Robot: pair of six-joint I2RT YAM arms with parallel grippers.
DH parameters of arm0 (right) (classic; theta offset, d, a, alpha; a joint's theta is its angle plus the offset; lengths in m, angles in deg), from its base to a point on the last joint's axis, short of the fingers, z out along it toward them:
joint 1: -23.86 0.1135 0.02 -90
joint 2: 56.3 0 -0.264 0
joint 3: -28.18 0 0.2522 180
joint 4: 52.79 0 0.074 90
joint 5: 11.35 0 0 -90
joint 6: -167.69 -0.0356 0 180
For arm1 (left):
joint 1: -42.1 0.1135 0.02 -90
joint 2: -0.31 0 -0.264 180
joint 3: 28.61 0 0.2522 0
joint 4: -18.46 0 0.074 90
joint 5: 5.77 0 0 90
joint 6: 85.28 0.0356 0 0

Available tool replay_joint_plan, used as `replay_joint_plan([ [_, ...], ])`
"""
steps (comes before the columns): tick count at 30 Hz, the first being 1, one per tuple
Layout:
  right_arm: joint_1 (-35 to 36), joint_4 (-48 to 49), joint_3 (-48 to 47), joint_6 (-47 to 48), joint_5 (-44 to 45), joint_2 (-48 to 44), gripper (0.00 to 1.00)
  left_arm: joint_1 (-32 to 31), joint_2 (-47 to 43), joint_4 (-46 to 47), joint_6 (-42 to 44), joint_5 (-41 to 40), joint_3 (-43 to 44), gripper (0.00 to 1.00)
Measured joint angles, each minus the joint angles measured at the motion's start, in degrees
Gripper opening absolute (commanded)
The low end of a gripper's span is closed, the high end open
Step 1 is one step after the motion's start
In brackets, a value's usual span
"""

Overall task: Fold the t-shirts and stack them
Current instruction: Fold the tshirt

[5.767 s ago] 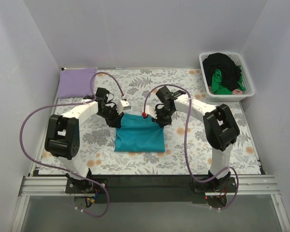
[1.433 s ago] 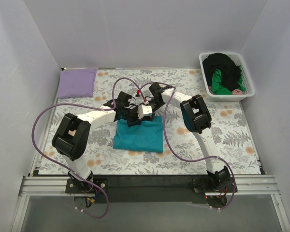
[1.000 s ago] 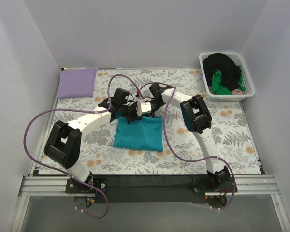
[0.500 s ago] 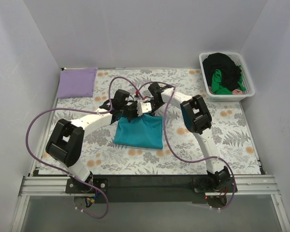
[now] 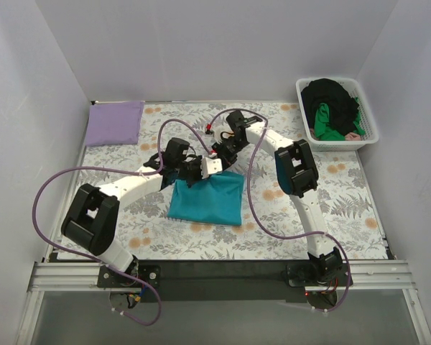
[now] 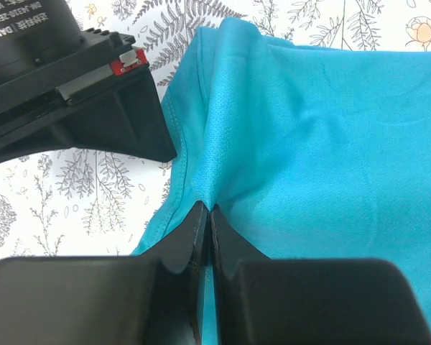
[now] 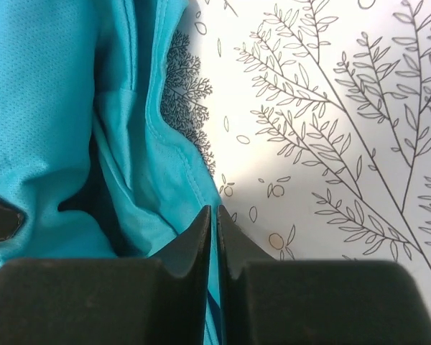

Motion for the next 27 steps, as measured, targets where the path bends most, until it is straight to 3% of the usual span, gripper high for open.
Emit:
replay_joint_plan([
  [19,1.8,-0.8,5.6,0.7,-12.3,1.6,0.06,0.0,-0.3,2.1,0.1,-1.7,2.9,0.00],
  [27,1.9,-1.5,5.3,1.3,-12.2,1.6,0.06,0.0,0.6,5.1,1.0,-3.4,2.7,0.00],
])
